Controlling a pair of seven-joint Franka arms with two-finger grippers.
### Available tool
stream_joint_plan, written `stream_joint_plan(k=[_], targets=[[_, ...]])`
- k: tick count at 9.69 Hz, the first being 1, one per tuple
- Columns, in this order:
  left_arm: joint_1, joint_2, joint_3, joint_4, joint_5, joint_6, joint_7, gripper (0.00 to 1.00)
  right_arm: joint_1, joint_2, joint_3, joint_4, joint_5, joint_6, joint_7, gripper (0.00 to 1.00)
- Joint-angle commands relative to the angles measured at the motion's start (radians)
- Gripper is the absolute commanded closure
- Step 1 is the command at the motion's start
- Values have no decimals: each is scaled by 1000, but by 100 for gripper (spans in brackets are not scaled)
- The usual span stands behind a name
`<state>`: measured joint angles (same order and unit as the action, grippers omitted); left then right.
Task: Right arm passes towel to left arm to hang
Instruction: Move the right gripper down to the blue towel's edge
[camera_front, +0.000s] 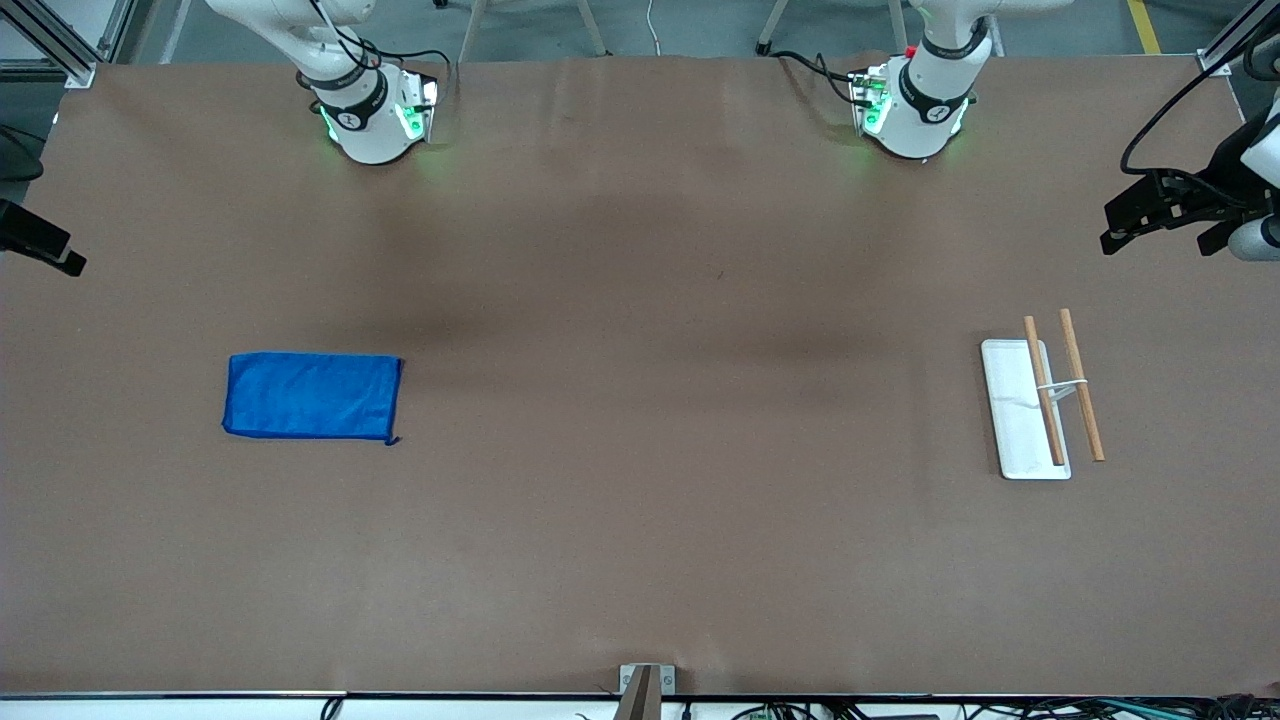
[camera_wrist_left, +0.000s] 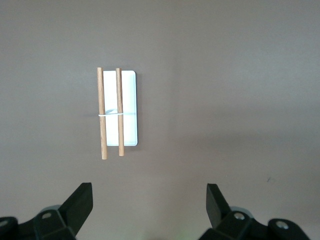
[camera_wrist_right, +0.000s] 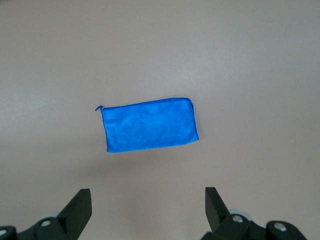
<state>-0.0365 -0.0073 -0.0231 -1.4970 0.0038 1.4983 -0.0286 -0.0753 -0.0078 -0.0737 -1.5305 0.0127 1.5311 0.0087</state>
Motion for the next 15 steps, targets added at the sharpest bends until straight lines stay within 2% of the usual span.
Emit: stream_joint_plan(k=[1,11,13,15], targets=[[-3,9,-4,-20,18,-12,-11,0,-12,-4,9,-3,-10,-5,-4,0],[-6,21,-4,-25,19,-12,-13,0,-9,12,9,-25,-10,15,-6,0],[-6,23,-4,-25,19,-12,-13,0,-5,80,11,-135,-8,148,-4,0],[-8,23,-4,-25,19,-12,-13,0,3,191,15,-218,-7,313,-6,0]])
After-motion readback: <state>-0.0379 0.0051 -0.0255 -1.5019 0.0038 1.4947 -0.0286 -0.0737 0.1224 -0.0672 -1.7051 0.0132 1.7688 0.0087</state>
